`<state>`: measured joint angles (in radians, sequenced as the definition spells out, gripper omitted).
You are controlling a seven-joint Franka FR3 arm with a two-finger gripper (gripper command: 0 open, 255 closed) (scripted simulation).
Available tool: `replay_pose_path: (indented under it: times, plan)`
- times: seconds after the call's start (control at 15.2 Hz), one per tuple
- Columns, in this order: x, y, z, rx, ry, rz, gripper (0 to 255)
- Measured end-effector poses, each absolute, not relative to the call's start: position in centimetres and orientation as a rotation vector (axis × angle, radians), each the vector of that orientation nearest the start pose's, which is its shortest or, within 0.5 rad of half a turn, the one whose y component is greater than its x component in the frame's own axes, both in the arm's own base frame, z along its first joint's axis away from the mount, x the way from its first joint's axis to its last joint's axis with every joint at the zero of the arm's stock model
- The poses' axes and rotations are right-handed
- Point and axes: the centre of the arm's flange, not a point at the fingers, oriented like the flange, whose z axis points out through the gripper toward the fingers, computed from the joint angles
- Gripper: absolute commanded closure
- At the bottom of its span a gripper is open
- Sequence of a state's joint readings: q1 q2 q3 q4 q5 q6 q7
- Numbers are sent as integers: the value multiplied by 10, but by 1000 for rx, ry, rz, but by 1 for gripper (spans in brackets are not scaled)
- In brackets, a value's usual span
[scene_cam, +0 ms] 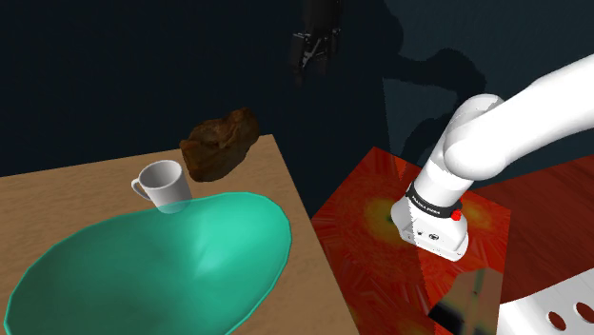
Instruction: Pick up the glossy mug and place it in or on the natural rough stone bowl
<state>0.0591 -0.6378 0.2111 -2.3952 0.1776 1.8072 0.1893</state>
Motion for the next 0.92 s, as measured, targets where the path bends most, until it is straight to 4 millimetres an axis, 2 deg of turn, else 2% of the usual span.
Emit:
replay_pose_path:
  times: [0.26, 0.92]
  plan:
    - [359, 171, 516, -3087, 77, -46, 0]
    - [405, 283, 461, -3079, 289, -44, 0]
